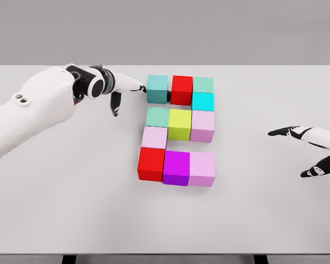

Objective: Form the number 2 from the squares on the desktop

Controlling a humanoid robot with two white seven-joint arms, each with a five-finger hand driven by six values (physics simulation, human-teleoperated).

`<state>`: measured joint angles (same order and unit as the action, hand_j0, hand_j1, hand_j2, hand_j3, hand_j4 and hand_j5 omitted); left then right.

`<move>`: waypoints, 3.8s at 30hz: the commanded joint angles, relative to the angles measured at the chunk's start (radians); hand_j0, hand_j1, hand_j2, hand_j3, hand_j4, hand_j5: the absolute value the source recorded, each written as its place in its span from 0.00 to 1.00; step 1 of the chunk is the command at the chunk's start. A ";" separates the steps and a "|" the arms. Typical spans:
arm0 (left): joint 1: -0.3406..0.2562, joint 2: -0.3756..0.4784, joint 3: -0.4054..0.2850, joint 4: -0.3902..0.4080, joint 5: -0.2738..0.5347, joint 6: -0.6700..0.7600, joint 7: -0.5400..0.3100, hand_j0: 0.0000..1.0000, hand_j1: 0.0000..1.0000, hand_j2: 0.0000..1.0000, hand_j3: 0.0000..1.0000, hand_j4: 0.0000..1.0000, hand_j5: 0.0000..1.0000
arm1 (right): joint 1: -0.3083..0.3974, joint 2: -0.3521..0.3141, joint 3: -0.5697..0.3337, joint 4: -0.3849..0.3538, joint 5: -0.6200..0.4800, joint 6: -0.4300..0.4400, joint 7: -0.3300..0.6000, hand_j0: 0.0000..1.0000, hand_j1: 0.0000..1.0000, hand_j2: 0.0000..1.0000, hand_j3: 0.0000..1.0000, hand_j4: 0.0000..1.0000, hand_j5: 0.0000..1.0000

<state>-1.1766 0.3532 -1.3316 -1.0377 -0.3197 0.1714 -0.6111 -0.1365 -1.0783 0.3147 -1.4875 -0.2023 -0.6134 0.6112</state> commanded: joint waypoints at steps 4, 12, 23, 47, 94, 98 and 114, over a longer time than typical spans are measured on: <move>0.000 -0.010 0.000 0.002 -0.010 -0.001 0.000 1.00 1.00 1.00 1.00 1.00 1.00 | 0.000 -0.002 0.000 0.000 -0.008 0.003 0.000 1.00 1.00 1.00 1.00 1.00 1.00; 0.000 -0.010 0.000 0.013 -0.010 -0.003 0.000 1.00 1.00 1.00 1.00 1.00 1.00 | 0.000 -0.002 0.000 0.000 -0.008 0.003 0.000 1.00 1.00 1.00 1.00 1.00 1.00; 0.002 -0.007 0.000 0.021 -0.013 -0.004 0.000 1.00 1.00 1.00 1.00 1.00 1.00 | 0.002 -0.002 0.000 -0.010 -0.008 0.003 0.000 1.00 1.00 1.00 1.00 1.00 1.00; -0.008 -0.051 0.011 0.130 -0.042 -0.064 0.000 1.00 1.00 1.00 1.00 1.00 1.00 | 0.002 -0.002 0.000 -0.011 -0.006 0.003 0.000 1.00 1.00 1.00 1.00 1.00 1.00; -0.011 -0.066 0.011 0.117 -0.039 -0.064 0.000 1.00 1.00 1.00 1.00 1.00 1.00 | 0.002 -0.002 0.000 -0.011 -0.008 0.003 0.000 1.00 1.00 1.00 1.00 1.00 1.00; -0.012 -0.065 0.011 0.114 -0.038 -0.064 0.000 1.00 1.00 1.00 1.00 1.00 1.00 | 0.002 -0.002 0.000 -0.011 -0.006 0.003 0.000 1.00 1.00 1.00 1.00 1.00 1.00; -0.011 -0.017 0.011 0.074 -0.032 -0.072 0.000 1.00 1.00 1.00 1.00 1.00 1.00 | 0.002 -0.002 0.000 -0.016 -0.006 0.003 0.000 1.00 1.00 1.00 1.00 1.00 1.00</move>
<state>-1.1873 0.3288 -1.3216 -0.9577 -0.3496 0.1007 -0.6112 -0.1350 -1.0783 0.3147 -1.5027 -0.2012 -0.6134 0.6112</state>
